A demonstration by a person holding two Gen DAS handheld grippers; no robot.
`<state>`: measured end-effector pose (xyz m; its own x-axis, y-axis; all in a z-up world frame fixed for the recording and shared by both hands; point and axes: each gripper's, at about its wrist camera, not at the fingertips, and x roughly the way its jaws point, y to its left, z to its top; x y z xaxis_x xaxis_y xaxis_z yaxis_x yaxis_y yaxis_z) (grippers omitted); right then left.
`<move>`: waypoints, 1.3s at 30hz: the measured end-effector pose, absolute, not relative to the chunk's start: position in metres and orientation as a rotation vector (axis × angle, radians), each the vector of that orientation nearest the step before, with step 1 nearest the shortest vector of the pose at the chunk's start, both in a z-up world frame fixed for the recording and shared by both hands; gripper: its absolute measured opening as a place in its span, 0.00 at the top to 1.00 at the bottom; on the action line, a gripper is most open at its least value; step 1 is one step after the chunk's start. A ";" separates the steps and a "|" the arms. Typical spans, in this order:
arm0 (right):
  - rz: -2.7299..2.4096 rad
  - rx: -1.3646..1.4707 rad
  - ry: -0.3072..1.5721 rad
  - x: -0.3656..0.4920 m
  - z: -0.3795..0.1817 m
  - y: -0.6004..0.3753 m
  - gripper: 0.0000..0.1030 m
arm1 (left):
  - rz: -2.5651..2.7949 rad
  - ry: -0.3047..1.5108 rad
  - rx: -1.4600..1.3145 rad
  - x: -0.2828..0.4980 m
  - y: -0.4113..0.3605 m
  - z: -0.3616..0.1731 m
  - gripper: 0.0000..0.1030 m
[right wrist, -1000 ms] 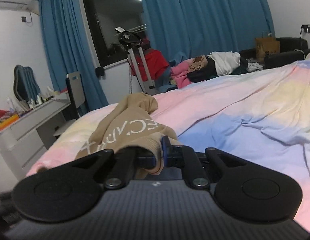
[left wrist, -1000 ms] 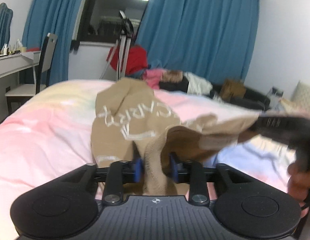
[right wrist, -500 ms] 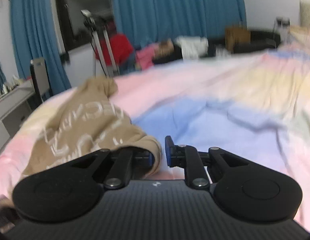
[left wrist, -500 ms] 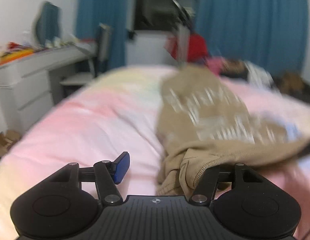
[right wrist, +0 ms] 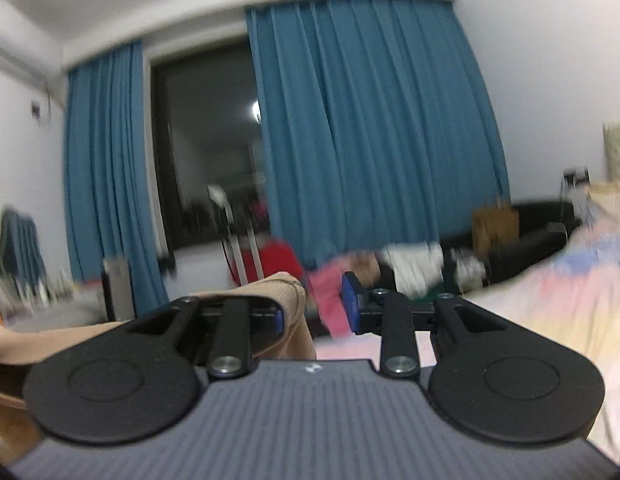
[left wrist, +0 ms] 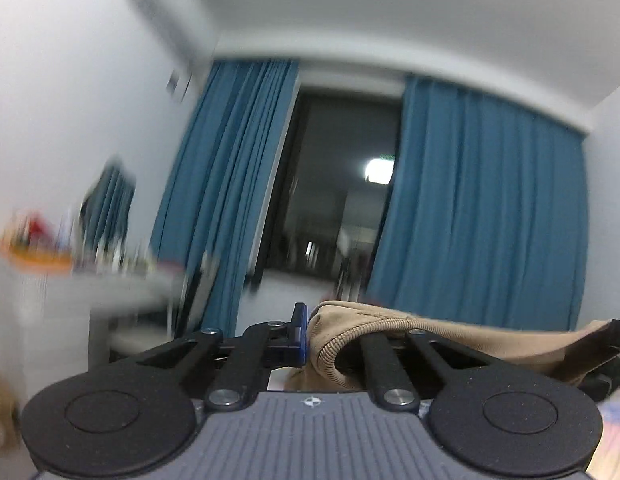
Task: Fold clothes
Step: 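Raise the held T-shirt high with both grippers to unfold it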
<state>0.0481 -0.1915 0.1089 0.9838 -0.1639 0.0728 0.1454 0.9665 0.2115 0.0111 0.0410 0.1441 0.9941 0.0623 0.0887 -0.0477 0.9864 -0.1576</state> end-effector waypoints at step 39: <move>-0.178 0.099 0.179 0.367 0.040 -0.206 0.68 | 0.020 0.327 -0.027 0.446 0.059 0.055 0.76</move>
